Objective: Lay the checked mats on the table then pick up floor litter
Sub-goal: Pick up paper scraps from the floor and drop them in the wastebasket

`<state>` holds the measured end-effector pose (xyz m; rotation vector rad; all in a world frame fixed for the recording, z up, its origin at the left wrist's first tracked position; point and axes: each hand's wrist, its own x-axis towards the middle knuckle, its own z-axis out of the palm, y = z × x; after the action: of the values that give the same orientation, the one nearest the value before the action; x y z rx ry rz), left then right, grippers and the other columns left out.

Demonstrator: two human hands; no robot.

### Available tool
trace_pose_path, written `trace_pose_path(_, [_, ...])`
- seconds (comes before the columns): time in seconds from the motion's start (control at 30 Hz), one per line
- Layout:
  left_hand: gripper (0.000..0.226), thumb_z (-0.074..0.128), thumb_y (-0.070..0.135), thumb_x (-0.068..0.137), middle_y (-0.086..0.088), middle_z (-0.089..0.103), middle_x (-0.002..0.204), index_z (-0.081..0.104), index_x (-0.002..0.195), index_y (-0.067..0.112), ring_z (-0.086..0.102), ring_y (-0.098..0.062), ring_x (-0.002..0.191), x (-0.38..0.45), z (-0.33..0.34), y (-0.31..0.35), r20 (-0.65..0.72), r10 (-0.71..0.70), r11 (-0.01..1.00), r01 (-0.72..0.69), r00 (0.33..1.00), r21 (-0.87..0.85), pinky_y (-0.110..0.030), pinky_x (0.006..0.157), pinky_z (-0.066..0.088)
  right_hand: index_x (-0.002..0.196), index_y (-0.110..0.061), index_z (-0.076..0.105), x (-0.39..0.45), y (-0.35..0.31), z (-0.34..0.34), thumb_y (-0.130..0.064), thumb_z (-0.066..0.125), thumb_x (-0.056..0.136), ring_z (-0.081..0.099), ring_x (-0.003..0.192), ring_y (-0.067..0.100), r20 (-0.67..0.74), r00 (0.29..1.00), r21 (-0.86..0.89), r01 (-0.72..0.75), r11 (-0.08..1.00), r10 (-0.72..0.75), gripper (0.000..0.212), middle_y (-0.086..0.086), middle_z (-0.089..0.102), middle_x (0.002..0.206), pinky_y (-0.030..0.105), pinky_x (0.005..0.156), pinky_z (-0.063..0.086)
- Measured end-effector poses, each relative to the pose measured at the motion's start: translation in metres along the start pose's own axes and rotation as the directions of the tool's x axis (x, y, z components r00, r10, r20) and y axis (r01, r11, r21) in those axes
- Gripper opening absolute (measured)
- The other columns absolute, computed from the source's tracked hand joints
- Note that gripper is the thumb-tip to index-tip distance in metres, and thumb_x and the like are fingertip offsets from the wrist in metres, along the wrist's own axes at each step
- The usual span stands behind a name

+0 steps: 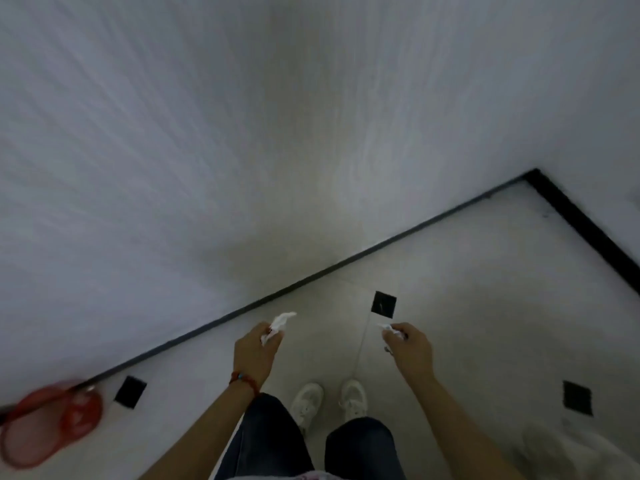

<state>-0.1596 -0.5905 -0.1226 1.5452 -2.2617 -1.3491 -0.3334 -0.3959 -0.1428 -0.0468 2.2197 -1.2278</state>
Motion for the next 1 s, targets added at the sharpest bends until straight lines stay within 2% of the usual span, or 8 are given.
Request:
trace_pose_path(0.07, [0.034, 0.062, 0.025, 0.084, -0.003, 0.055, 0.057, 0.043, 0.055, 0.026, 0.055, -0.022, 0.058, -0.016, -0.011, -0.014, -0.075, -0.089, 0.995, 0.084, 0.993, -0.061, -0.034, 0.059, 0.046, 0.074, -0.014, 0.06, 0.008, -0.012, 0.011, -0.011, 0.06, 0.086, 0.06, 0.062, 0.022, 0.096, 0.995, -0.075, 0.035, 0.997, -0.028, 0.012, 0.004, 0.06, 0.066, 0.017, 0.056, 0.048])
trace_pose_path(0.17, [0.032, 0.061, 0.025, 0.084, -0.011, 0.06, 0.061, 0.046, 0.056, 0.024, 0.062, -0.031, 0.064, -0.046, -0.031, -0.037, -0.198, -0.224, 0.966, 0.19, 0.954, -0.177, -0.043, 0.067, 0.052, 0.074, -0.016, 0.059, 0.012, -0.029, 0.042, -0.01, 0.06, 0.086, 0.058, 0.062, 0.019, 0.257, 0.965, -0.156, 0.093, 0.983, -0.051, 0.014, 0.005, 0.059, 0.069, 0.011, 0.053, 0.046])
trace_pose_path(0.23, [0.033, 0.062, 0.017, 0.085, -0.02, 0.062, 0.063, 0.047, 0.055, 0.021, 0.062, -0.029, 0.064, -0.068, -0.045, -0.058, -0.278, -0.318, 0.934, 0.248, 0.906, -0.258, -0.045, 0.067, 0.052, 0.07, -0.02, 0.058, 0.008, -0.038, 0.072, -0.011, 0.06, 0.086, 0.058, 0.064, 0.02, 0.356, 0.932, -0.209, 0.146, 0.967, -0.063, 0.018, 0.004, 0.06, 0.069, 0.025, 0.063, 0.052])
trace_pose_path(0.3, [0.033, 0.062, 0.014, 0.085, -0.02, 0.061, 0.061, 0.047, 0.055, 0.019, 0.06, -0.025, 0.063, -0.092, -0.063, -0.08, -0.359, -0.398, 0.899, 0.281, 0.844, -0.336, -0.045, 0.066, 0.053, 0.072, -0.017, 0.06, -0.004, -0.048, 0.106, -0.013, 0.06, 0.086, 0.059, 0.064, 0.021, 0.471, 0.877, -0.259, 0.243, 0.935, -0.097, 0.014, 0.001, 0.06, 0.066, 0.033, 0.066, 0.05])
trace_pose_path(0.53, [0.036, 0.063, 0.013, 0.083, -0.007, 0.057, 0.054, 0.047, 0.052, 0.018, 0.063, -0.034, 0.064, -0.184, -0.116, -0.176, -0.464, -0.691, 0.704, 0.369, 0.554, -0.607, -0.035, 0.063, 0.052, 0.07, -0.008, 0.063, -0.093, -0.068, 0.228, -0.013, 0.06, 0.085, 0.058, 0.057, 0.015, 0.774, 0.618, -0.287, 0.539, 0.792, -0.139, 0.016, -0.002, 0.056, 0.056, 0.026, 0.06, 0.047])
trace_pose_path(0.63, [0.033, 0.062, 0.012, 0.083, -0.005, 0.056, 0.052, 0.048, 0.054, 0.013, 0.056, -0.026, 0.055, -0.216, -0.136, -0.217, -0.462, -0.759, 0.636, 0.371, 0.458, -0.677, -0.013, 0.052, 0.044, 0.063, -0.012, 0.058, -0.135, -0.069, 0.277, -0.012, 0.062, 0.085, 0.055, 0.048, 0.003, 0.832, 0.533, -0.264, 0.626, 0.734, -0.155, 0.023, 0.0, 0.053, 0.054, 0.009, 0.048, 0.04])
trace_pose_path(0.77, [0.03, 0.061, 0.014, 0.085, -0.008, 0.054, 0.054, 0.05, 0.058, 0.007, 0.051, -0.018, 0.051, -0.251, -0.177, -0.274, -0.437, -0.817, 0.561, 0.348, 0.376, -0.751, -0.007, 0.043, 0.039, 0.067, -0.01, 0.062, -0.189, -0.064, 0.341, -0.016, 0.063, 0.085, 0.059, 0.056, 0.016, 0.861, 0.495, -0.265, 0.634, 0.726, -0.118, 0.019, 0.003, 0.056, 0.058, 0.03, 0.061, 0.048])
trace_pose_path(1.0, [0.03, 0.061, 0.012, 0.085, -0.006, 0.054, 0.055, 0.05, 0.057, 0.01, 0.053, -0.019, 0.052, -0.28, -0.272, -0.36, -0.456, -0.841, 0.533, 0.3, 0.291, -0.791, -0.006, 0.044, 0.042, 0.051, -0.022, 0.051, -0.266, -0.059, 0.435, -0.016, 0.063, 0.085, 0.055, 0.047, 0.011, 0.884, 0.458, -0.275, 0.672, 0.688, -0.094, 0.036, -0.007, 0.052, 0.044, 0.029, 0.059, 0.047])
